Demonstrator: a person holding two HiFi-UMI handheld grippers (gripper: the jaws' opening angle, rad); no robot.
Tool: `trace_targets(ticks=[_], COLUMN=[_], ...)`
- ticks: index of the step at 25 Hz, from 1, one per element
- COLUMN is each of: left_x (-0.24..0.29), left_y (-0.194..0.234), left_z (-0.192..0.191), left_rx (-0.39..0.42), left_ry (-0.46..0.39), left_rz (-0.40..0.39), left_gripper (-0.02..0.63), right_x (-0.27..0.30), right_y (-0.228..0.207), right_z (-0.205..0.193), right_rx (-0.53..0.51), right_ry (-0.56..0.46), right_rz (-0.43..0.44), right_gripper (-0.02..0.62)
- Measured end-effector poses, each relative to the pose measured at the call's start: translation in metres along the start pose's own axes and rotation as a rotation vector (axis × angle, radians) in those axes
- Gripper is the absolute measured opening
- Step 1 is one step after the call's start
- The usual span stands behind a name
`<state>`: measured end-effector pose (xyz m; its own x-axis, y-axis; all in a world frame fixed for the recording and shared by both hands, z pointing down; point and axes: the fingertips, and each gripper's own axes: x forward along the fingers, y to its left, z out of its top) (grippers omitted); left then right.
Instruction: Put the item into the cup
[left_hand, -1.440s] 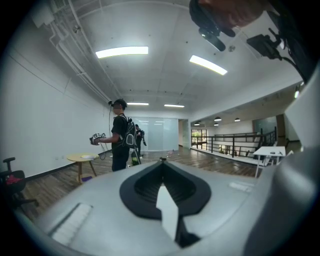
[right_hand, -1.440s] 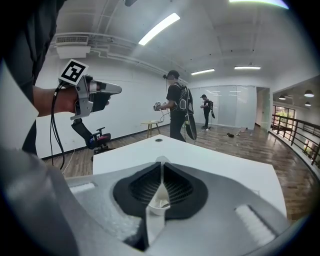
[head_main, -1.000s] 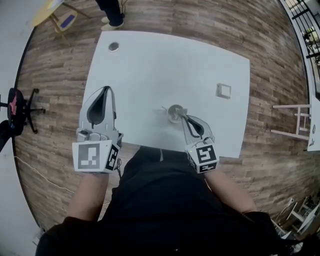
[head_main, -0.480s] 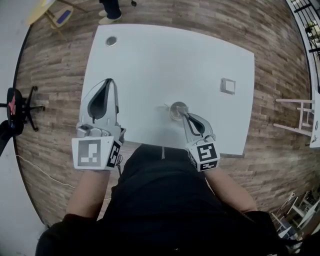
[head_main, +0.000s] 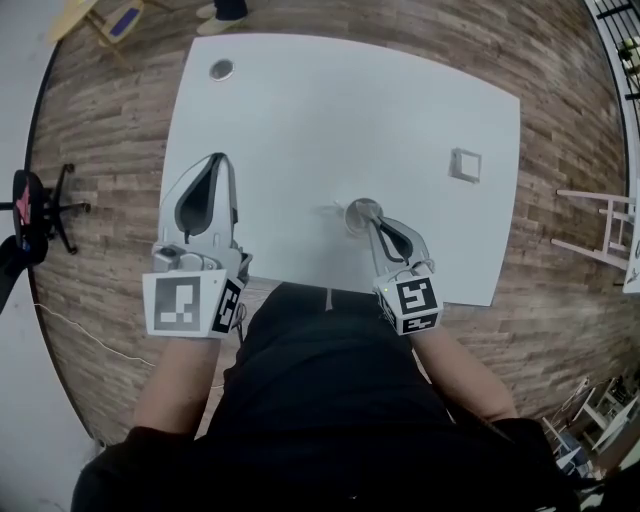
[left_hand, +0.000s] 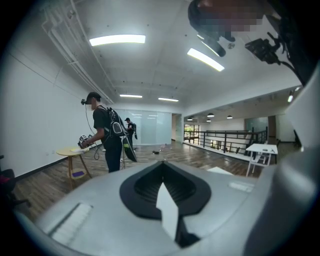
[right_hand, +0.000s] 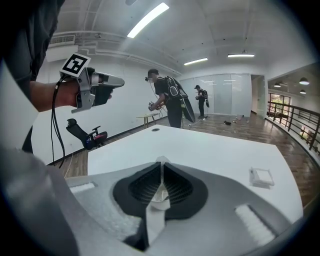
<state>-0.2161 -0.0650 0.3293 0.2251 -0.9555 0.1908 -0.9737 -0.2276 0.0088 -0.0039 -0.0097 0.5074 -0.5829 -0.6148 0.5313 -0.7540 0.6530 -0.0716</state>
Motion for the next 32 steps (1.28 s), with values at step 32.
trace_targets(ticks=[32], left_x=[0.015], left_y=[-0.006], left_z=[-0.017], left_rx=[-0.025], left_ry=[0.037], left_rz=[-0.039], left_gripper=[0.006], right_x=[0.007], right_y=[0.001], right_z=[-0.022], right_rx=[0.018], right_ry=[0.087], right_rz=[0.003], right_gripper=[0.098])
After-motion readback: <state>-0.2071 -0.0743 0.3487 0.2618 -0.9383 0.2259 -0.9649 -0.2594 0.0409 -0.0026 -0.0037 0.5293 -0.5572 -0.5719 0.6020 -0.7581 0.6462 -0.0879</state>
